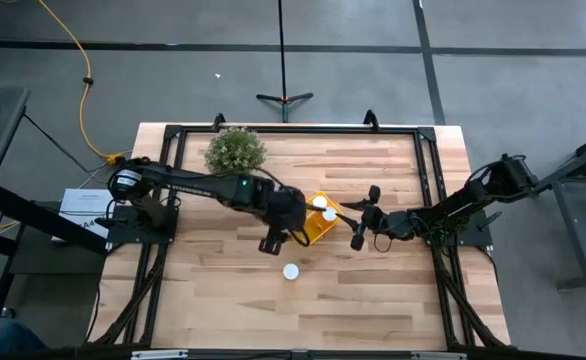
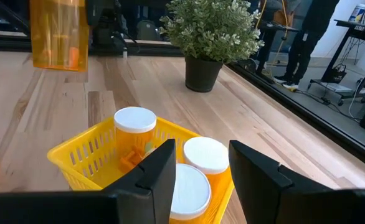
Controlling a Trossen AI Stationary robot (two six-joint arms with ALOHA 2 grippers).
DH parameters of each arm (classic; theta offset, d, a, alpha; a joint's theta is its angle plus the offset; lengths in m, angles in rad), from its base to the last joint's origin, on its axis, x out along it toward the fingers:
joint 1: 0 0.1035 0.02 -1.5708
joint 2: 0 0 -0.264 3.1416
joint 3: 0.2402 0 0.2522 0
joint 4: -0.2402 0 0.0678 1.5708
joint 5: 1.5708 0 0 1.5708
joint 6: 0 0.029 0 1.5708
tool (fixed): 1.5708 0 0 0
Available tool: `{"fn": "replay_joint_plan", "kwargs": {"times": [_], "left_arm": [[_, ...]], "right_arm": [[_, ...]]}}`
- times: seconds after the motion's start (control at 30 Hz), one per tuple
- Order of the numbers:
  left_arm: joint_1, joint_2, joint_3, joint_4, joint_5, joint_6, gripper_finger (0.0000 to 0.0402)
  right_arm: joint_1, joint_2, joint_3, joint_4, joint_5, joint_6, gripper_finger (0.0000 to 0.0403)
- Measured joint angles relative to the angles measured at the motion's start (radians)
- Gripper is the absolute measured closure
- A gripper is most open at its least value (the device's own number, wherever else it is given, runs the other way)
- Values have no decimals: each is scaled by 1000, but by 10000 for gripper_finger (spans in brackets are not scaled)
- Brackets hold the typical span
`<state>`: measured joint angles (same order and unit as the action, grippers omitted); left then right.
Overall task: Pick and place pill bottles into a basket
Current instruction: Put the left orange pill bottle into the bottom left corner of the yellow basket
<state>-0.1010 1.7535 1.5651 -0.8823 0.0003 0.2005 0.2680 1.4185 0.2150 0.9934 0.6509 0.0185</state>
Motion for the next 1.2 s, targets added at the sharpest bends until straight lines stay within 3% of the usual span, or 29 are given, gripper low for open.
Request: {"fn": "replay_joint_plan", "kwargs": {"times": [0.3, 0.6, 0.8, 1.07, 1.2], "left_arm": [[29, 52, -9, 149, 70, 96, 154], [30, 121, -6, 148, 41, 143, 164], [30, 145, -6, 166, 24, 154, 148], [49, 150, -6, 181, 16, 171, 164], [66, 156, -6, 181, 15, 169, 148]], "right_arm": [[0, 0, 0, -7, 2, 0, 263], [-2, 0, 0, -27, 1, 2, 263], [-6, 0, 0, -28, -6, 3, 263], [-6, 0, 0, -31, -11, 2, 263], [-6, 0, 0, -32, -12, 1, 263]]}}
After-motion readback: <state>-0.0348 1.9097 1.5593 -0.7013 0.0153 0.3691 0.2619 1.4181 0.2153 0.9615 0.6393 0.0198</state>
